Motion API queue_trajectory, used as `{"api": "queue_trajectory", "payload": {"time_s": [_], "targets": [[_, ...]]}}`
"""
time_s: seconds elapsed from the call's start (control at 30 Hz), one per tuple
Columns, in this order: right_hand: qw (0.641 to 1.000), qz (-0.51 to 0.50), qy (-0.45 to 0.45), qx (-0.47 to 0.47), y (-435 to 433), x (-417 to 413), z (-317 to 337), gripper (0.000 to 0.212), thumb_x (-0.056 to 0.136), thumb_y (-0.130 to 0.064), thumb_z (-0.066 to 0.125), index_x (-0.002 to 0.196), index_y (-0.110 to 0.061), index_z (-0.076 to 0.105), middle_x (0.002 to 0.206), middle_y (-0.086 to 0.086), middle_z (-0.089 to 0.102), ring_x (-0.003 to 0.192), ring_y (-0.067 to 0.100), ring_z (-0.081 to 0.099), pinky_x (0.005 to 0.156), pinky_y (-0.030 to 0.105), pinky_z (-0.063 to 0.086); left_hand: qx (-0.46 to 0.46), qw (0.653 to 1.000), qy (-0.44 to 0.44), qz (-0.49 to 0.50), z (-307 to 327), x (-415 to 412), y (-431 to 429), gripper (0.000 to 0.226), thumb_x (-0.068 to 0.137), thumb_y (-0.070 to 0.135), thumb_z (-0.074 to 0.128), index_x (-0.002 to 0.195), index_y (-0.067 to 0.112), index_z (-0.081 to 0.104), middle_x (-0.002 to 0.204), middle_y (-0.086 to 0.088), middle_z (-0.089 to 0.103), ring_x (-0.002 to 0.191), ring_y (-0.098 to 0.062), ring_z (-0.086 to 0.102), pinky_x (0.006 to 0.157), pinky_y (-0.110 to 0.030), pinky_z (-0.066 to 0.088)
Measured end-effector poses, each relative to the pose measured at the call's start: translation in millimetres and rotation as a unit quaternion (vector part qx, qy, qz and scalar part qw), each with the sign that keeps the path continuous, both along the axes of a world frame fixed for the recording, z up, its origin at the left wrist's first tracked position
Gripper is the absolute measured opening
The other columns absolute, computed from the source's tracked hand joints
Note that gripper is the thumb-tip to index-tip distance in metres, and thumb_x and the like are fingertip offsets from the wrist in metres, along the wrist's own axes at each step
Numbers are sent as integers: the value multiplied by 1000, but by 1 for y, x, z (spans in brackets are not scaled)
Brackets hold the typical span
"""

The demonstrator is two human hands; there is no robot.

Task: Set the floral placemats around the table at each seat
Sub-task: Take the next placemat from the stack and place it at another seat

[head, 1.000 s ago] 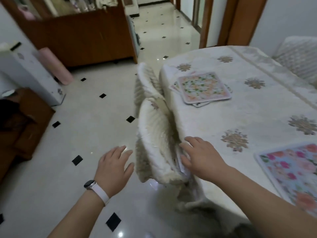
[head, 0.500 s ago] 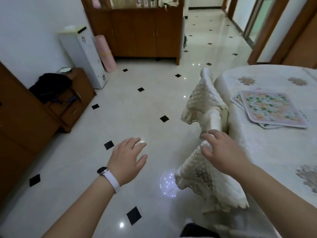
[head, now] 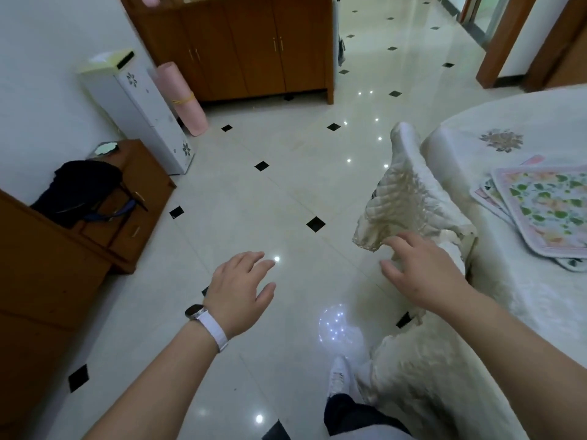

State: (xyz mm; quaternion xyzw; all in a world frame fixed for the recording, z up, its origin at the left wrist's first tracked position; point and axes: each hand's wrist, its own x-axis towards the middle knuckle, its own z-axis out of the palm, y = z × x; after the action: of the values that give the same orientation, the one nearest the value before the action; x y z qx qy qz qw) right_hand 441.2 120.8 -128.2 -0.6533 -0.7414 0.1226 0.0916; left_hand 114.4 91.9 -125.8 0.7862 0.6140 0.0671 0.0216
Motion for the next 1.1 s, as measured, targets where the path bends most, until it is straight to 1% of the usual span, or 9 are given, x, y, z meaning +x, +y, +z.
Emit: {"api": "queue_trajectory", "payload": {"time_s": [0.1, 0.2, 0.27, 0.47, 0.6, 0.67, 0.83, 1.0, 1.1], "targets": [[1000, -11, 17, 13, 42, 1, 11, 41, 92, -42, 51, 125, -20, 59, 125, 2, 57, 109, 26, 54, 86, 37, 44, -3, 999, -8, -32, 7, 21, 60, 44, 84, 45, 43, 116, 23, 64, 124, -1, 63, 115, -26, 57, 91, -41, 46], [999, -20, 26, 32, 84, 8, 25, 41, 89, -42, 50, 121, -19, 62, 121, 2, 60, 106, 27, 56, 87, 40, 46, 14, 998, -24, -58, 21, 43, 113, 43, 85, 45, 45, 117, 24, 64, 126, 0, 62, 117, -24, 55, 92, -40, 45], [999, -35, 22, 30, 102, 14, 32, 37, 91, -39, 53, 121, -18, 62, 122, 2, 60, 109, 27, 54, 88, 38, 45, 24, 997, -35, -72, 27, 50, 140, 43, 85, 45, 45, 117, 23, 64, 126, 0, 61, 117, -24, 55, 92, -40, 44], [996, -91, 18, 13, 129, 44, 30, 39, 94, -44, 47, 122, -19, 59, 125, 0, 56, 110, 24, 53, 89, 39, 46, 3, 993, -39, -115, 26, 67, 205, 47, 85, 48, 41, 118, 23, 64, 128, 1, 60, 120, -23, 53, 95, -43, 45], [988, -150, 26, -8, 139, 65, 18, 41, 96, -41, 44, 129, -20, 57, 129, -2, 54, 109, 20, 54, 84, 33, 43, 6, 984, -59, -166, 19, 92, 253, 46, 83, 45, 45, 120, 21, 62, 125, 1, 62, 116, -22, 55, 92, -42, 47], [984, -176, 21, -24, 144, 73, 14, 42, 96, -41, 44, 130, -20, 56, 132, -1, 53, 113, 21, 52, 88, 34, 44, -9, 980, -64, -190, 13, 106, 278, 49, 83, 46, 44, 121, 21, 61, 126, -1, 61, 117, -23, 55, 92, -42, 47], [968, -248, -1, -45, 170, 92, 6, 45, 96, -45, 44, 134, -23, 52, 137, -2, 50, 120, 20, 48, 91, 34, 43, -48, 961, -56, -267, -7, 137, 347, 52, 83, 49, 42, 125, 24, 58, 132, -2, 58, 121, -24, 52, 94, -43, 46], [936, -342, 10, -79, 207, 90, 9, 48, 97, -44, 45, 140, -22, 46, 146, -1, 41, 130, 19, 41, 98, 35, 41, -58, 939, -63, -334, -8, 157, 435, 55, 83, 51, 39, 126, 23, 58, 133, -2, 57, 121, -25, 52, 95, -42, 44], [920, -382, 12, -85, 231, 86, 15, 48, 96, -43, 46, 140, -23, 46, 146, -1, 40, 129, 20, 42, 96, 36, 42, -59, 927, -81, -360, -4, 169, 490, 59, 82, 53, 37, 127, 22, 58, 134, -3, 57, 122, -25, 51, 98, -43, 44]]}}
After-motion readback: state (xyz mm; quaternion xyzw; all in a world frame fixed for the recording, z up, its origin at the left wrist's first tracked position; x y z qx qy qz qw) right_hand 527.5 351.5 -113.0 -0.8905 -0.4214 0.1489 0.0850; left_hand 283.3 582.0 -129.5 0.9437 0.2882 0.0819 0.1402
